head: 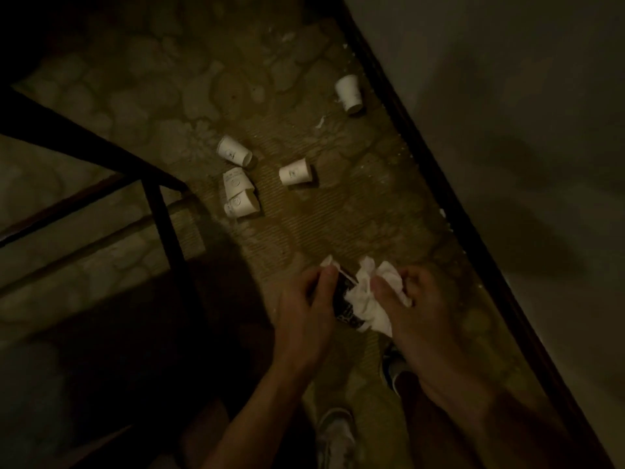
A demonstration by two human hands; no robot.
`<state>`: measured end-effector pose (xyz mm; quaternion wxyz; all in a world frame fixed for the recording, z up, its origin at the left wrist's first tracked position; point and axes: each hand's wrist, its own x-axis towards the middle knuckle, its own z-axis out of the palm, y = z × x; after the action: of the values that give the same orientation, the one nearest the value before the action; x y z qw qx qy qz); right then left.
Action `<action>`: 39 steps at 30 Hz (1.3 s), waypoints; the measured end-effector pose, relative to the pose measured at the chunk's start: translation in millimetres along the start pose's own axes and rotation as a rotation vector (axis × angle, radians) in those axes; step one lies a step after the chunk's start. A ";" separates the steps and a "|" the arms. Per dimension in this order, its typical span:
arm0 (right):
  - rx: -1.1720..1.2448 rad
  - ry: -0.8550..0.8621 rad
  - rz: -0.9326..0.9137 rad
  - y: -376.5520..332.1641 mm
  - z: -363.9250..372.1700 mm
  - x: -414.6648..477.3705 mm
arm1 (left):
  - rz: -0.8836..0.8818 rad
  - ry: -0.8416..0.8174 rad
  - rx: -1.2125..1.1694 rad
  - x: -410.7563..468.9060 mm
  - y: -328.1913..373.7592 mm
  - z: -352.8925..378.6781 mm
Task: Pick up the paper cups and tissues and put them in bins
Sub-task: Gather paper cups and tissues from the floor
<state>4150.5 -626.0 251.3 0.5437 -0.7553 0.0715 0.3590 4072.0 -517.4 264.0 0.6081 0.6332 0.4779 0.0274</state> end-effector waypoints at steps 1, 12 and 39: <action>0.013 0.035 -0.004 5.5 -8.0 -14.8 | 0.023 -0.041 0.026 -11.3 2.7 3.3; 0.178 0.538 -0.082 63.3 -125.7 -215.4 | 0.219 -0.561 0.287 -183.6 26.0 65.7; 0.288 1.260 0.521 523.8 -427.6 -605.7 | 0.296 -1.655 0.949 -678.8 -329.5 424.9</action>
<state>3644.7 -1378.9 288.1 0.3893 -0.6983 0.5992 -0.0420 3777.6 -1331.8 262.7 0.4238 0.6858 -0.2255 -0.5471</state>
